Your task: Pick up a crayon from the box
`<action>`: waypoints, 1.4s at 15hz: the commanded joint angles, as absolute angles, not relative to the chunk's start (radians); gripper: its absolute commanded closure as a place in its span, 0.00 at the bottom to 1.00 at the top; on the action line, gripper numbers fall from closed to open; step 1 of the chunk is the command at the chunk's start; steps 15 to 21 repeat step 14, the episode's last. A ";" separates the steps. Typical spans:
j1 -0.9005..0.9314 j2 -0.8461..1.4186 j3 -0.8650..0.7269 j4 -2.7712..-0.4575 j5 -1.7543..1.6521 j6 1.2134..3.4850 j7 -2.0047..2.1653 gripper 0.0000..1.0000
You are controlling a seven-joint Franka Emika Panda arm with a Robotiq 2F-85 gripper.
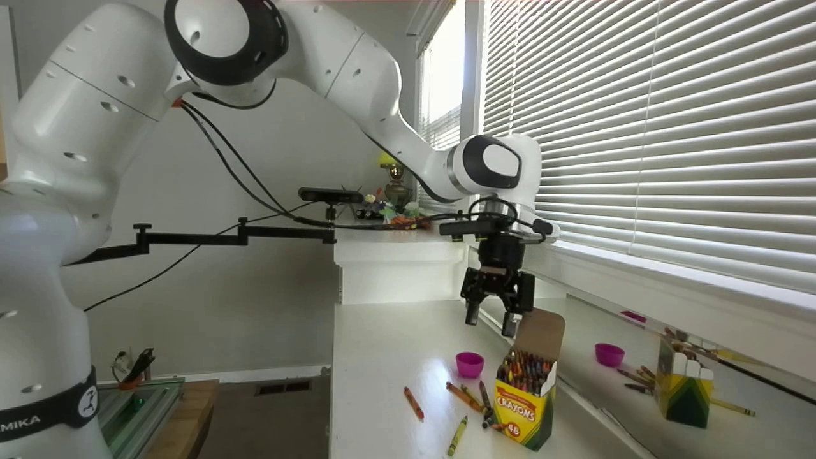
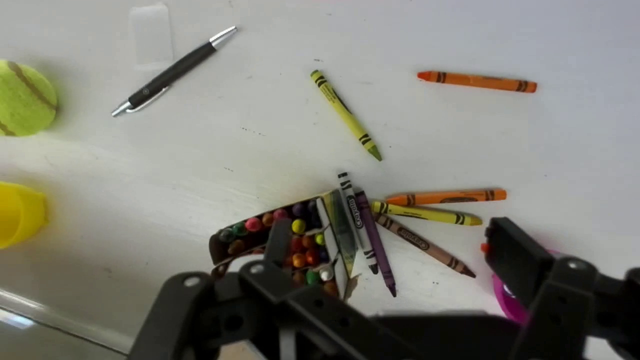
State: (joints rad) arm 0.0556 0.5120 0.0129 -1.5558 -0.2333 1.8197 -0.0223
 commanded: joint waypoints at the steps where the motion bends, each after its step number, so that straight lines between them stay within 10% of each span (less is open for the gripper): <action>1: 0.069 0.395 0.007 -1.651 -0.164 1.825 0.149 0.00; 21: 0.088 0.261 0.000 -1.742 -0.193 1.935 0.396 0.00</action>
